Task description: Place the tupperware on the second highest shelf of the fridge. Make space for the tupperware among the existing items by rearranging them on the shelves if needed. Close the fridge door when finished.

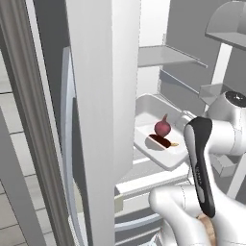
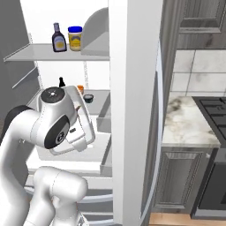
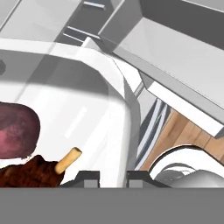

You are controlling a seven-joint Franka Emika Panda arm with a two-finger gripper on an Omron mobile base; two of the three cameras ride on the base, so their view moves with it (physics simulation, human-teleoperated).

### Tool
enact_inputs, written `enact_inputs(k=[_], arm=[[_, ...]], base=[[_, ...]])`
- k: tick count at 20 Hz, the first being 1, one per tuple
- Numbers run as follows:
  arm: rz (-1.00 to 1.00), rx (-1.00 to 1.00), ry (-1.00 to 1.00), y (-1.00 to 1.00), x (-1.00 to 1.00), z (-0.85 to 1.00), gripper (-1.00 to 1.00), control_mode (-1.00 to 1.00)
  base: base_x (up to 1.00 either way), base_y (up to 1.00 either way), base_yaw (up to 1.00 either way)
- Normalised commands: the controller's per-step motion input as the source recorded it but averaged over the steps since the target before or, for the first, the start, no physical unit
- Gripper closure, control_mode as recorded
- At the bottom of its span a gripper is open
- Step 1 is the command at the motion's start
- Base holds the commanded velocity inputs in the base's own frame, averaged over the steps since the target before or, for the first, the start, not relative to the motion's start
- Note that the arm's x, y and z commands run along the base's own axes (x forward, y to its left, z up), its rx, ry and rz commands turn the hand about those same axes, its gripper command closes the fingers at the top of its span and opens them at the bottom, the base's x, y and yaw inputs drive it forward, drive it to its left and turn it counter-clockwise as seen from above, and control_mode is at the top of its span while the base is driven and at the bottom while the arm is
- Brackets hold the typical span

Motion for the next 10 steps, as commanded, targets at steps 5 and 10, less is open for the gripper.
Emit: enact_inputs(k=[5, 10], arm=[[-0.11, -0.01, 0.00, 0.11, 0.10, -0.16, 1.00, -1.00], [-0.33, -0.01, 0.00, 0.01, 0.07, -0.22, 1.00, -1.00]], base=[[0.21, 0.09, -0.03], [0.00, 0.00, 0.00]])
